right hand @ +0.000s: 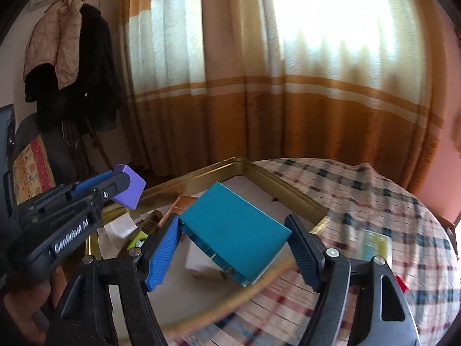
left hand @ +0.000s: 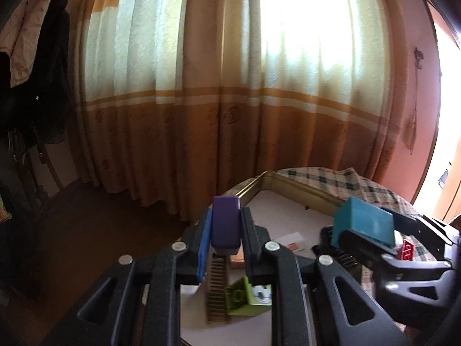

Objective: Organize rigid objects
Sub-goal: 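Carry the purple block with the left tool while the right tool carries the teal block over the tin, then open both tools to drop the purple and teal blocks into the gold tin, then move the right tool to the red block and grasp it, then grasp the green floss box with the left tool while the right tool holds the red block, then lift the floss box with the left tool while the right tool lifts the red block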

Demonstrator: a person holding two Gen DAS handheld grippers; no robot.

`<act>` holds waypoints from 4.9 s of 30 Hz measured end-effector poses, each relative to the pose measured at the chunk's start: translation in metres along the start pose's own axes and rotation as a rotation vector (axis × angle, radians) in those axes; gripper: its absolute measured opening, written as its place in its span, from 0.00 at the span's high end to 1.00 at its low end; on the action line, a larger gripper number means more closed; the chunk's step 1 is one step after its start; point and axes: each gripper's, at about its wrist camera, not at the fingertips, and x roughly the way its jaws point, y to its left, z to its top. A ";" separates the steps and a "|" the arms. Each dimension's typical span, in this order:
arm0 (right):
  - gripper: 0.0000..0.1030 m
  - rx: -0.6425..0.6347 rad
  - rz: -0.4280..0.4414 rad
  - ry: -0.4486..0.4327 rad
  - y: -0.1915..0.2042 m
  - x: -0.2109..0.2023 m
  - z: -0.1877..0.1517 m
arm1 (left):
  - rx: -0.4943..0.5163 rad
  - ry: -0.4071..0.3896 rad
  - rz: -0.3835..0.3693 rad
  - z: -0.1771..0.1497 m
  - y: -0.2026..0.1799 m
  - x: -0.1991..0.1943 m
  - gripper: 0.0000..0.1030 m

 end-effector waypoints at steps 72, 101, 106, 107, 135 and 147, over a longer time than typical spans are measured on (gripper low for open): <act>0.30 0.200 -0.176 0.315 -0.187 -0.020 -0.074 | 0.158 0.237 -0.215 -0.008 -0.171 0.031 0.00; 0.30 0.420 -0.470 0.190 -0.258 -0.068 -0.087 | 0.308 0.407 -0.390 -0.025 -0.285 0.105 0.17; 0.30 0.414 -0.467 0.199 -0.258 -0.066 -0.087 | 0.337 0.418 -0.367 -0.034 -0.291 0.115 0.26; 0.30 0.411 -0.466 0.203 -0.258 -0.065 -0.087 | 0.341 0.421 -0.367 -0.035 -0.292 0.117 0.34; 0.30 0.414 -0.383 0.071 -0.233 -0.084 -0.084 | 0.302 0.405 -0.360 -0.056 -0.247 0.074 0.48; 0.30 0.338 -0.365 0.071 -0.200 -0.079 -0.081 | 0.267 0.336 -0.347 -0.048 -0.219 0.048 0.48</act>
